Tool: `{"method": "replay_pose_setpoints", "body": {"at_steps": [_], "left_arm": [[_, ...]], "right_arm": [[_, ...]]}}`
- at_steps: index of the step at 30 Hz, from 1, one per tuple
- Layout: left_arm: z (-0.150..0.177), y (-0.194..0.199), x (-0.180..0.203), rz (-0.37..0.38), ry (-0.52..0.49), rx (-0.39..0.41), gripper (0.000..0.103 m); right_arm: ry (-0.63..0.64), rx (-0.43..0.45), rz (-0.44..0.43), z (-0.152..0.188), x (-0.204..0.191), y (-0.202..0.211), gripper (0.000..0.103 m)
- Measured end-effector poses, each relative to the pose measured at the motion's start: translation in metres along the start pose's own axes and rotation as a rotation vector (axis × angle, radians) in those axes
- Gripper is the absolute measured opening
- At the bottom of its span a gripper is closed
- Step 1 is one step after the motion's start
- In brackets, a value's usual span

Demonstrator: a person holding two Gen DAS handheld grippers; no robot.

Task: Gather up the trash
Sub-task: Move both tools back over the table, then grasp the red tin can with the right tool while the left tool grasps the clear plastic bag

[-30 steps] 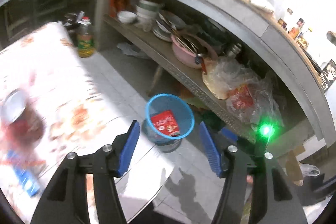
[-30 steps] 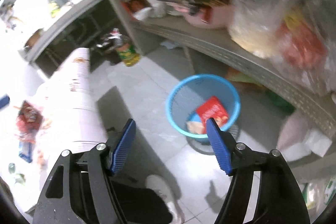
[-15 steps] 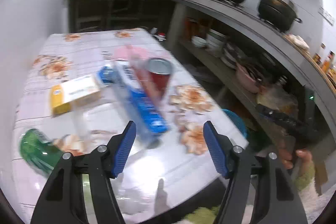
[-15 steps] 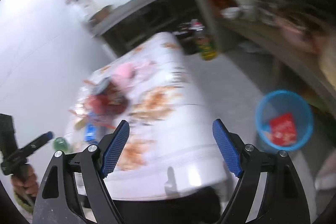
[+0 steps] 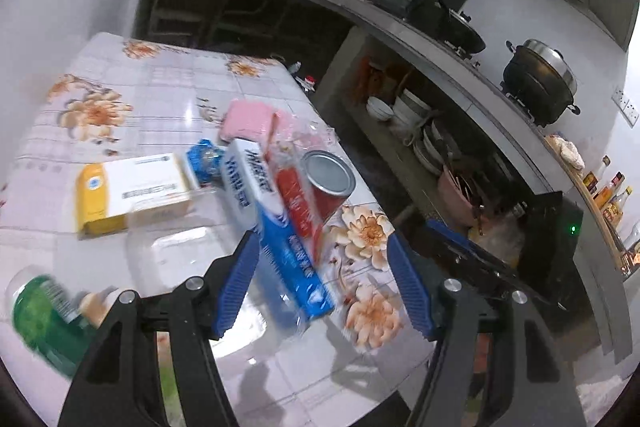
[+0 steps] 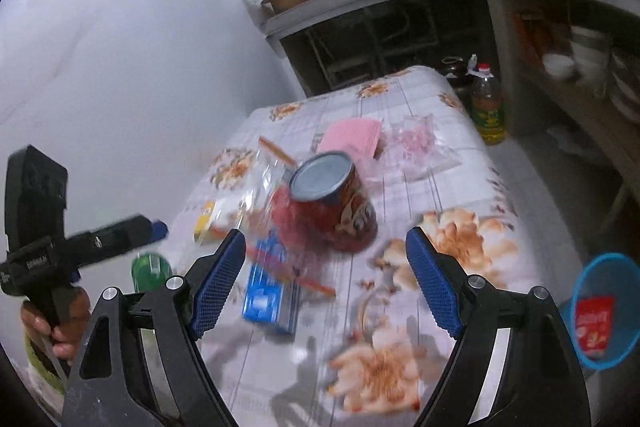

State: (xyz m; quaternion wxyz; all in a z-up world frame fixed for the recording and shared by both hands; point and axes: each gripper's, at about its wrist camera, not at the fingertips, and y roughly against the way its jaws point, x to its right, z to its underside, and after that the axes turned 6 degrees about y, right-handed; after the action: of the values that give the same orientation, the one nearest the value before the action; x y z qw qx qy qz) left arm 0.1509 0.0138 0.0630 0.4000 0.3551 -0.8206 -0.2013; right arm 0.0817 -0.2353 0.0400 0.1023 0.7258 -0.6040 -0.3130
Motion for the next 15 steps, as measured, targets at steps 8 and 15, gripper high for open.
{"method": "replay_pose_setpoints", "body": {"at_steps": [8, 15], "left_arm": [[-0.012, -0.045, 0.017, -0.05, -0.028, -0.042, 0.053], [-0.01, -0.066, 0.011, -0.119, -0.025, -0.073, 0.03]], "right_arm": [[0.057, -0.07, -0.134, -0.032, 0.013, -0.051, 0.087], [0.123, -0.148, -0.185, -0.037, 0.007, -0.093, 0.088]]}}
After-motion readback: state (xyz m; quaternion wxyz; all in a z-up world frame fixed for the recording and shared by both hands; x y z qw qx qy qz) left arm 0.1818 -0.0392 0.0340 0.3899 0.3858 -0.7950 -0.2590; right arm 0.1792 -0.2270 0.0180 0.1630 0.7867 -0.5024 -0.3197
